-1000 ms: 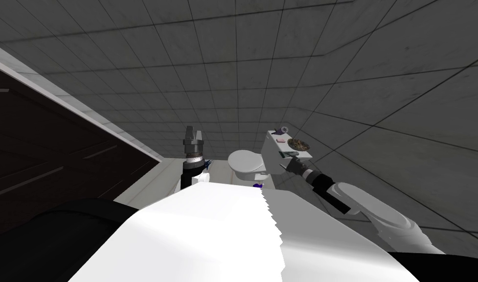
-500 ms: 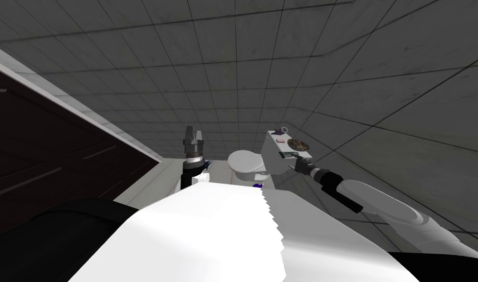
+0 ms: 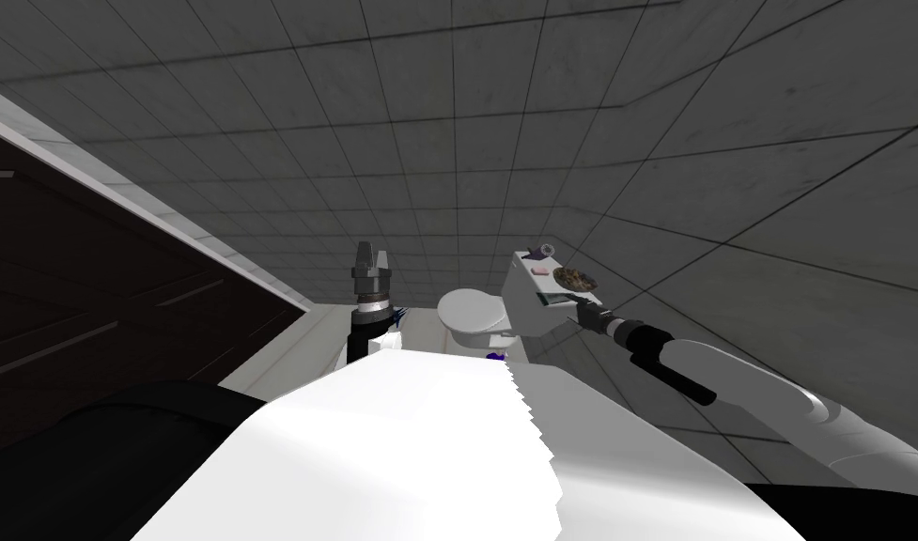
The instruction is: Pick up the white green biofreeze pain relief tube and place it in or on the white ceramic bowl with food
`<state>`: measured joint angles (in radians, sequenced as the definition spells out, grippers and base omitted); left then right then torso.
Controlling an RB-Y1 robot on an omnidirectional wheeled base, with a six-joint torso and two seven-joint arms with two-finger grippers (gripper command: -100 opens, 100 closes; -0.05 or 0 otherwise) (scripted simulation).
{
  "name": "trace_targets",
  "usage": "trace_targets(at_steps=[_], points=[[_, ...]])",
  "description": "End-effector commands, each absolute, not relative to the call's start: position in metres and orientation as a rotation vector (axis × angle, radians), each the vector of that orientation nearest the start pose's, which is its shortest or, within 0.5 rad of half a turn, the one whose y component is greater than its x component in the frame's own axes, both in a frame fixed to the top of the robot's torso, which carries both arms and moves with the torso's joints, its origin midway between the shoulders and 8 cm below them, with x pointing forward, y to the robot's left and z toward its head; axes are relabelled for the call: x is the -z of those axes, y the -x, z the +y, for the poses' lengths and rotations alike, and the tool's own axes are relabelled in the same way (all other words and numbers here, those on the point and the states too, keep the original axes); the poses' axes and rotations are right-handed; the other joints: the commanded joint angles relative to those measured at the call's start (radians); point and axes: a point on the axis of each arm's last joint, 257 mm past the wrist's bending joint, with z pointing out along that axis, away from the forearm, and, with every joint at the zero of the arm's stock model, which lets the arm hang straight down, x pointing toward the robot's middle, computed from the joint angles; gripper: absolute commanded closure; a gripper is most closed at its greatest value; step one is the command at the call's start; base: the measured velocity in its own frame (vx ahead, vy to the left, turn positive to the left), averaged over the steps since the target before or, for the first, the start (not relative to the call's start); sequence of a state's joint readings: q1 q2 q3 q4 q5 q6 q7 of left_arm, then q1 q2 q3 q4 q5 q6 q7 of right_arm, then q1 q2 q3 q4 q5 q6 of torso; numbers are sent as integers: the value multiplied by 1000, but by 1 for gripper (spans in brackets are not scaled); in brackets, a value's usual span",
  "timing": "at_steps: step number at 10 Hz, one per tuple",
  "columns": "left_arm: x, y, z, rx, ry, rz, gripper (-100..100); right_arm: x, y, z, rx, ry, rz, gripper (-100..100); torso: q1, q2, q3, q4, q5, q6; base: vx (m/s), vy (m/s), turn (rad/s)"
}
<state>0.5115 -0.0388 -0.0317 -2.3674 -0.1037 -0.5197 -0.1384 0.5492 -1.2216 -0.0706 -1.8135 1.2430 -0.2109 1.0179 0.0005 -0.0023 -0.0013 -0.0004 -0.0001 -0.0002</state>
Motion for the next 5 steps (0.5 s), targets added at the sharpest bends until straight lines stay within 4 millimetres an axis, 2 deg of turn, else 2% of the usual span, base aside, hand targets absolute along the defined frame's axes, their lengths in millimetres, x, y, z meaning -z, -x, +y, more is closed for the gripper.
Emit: trace_targets(at_steps=[1, 2, 3, 4, 5], points=[[-62, -324, 258, 1149, 499, 600, 0, 233, -390, -461, 948, 1884, 1226, -100, 0, 0, 0, 0, 0, 0, 7, 5, -1], [-62, -324, 258, 1149, 499, 600, 0, 233, -390, -462, 953, 1890, 1221, 0, 0, 1, 1, 0, 0, 0, 0, 0, 0], [-62, -324, 258, 1149, 499, 600, 0, 233, -390, -462, 952, 1889, 1222, -100, 0, 2, 1, 0, 0, 0, 0, 0, 0], [-62, -324, 258, 1149, 499, 600, 0, 233, -390, -462, 952, 1889, 1222, 100, 0, 2, 1, 1, 0, 0, 0, 0, 0], [-62, -324, 258, 1149, 499, 600, 0, 233, -390, -462, 952, 1889, 1222, 100, 0, 2, 1, 1, 0, 0, 0, 0, 0]])
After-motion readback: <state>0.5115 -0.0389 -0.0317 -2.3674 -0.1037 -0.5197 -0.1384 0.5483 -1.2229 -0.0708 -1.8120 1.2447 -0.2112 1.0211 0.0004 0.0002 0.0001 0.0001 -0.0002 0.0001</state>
